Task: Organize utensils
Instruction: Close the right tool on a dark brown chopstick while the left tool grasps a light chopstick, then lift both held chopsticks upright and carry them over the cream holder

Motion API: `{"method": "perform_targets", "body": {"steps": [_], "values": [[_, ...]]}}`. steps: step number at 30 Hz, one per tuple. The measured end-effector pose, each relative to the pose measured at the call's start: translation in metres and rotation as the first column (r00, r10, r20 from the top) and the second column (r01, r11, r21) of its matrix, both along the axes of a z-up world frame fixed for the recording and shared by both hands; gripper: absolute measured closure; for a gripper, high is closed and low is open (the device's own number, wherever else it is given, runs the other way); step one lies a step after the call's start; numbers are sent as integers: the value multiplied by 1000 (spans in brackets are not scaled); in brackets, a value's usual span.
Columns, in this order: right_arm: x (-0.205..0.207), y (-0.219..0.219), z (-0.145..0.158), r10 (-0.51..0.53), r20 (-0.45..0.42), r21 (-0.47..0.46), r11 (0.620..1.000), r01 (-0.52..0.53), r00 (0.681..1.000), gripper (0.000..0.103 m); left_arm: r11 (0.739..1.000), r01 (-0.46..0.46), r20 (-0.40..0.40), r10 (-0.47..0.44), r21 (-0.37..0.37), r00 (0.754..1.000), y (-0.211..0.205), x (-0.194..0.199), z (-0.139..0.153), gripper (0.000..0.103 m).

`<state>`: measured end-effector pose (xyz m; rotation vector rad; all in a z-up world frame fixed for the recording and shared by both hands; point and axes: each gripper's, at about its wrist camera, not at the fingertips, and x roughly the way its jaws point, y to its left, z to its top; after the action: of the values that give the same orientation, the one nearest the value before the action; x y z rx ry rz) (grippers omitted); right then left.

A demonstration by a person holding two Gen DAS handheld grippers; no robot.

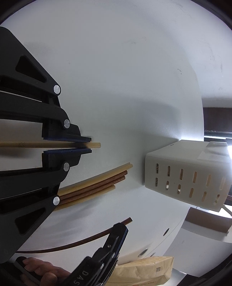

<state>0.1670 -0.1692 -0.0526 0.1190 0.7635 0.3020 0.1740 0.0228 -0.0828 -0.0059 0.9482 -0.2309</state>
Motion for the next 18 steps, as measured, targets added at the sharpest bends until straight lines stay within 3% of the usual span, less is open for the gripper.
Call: {"method": "perform_targets", "body": {"steps": [9, 18], "values": [[-31, -23, 44, 26, 177, 170, 984, -57, 984, 95, 991, 47, 158, -27, -127, 987, 7, -29, 54, 97], [-51, -29, 96, 26, 292, 208, 974, -90, 956, 95, 981, 102, 270, -55, -163, 961, -3, -55, 99, 97]]}}
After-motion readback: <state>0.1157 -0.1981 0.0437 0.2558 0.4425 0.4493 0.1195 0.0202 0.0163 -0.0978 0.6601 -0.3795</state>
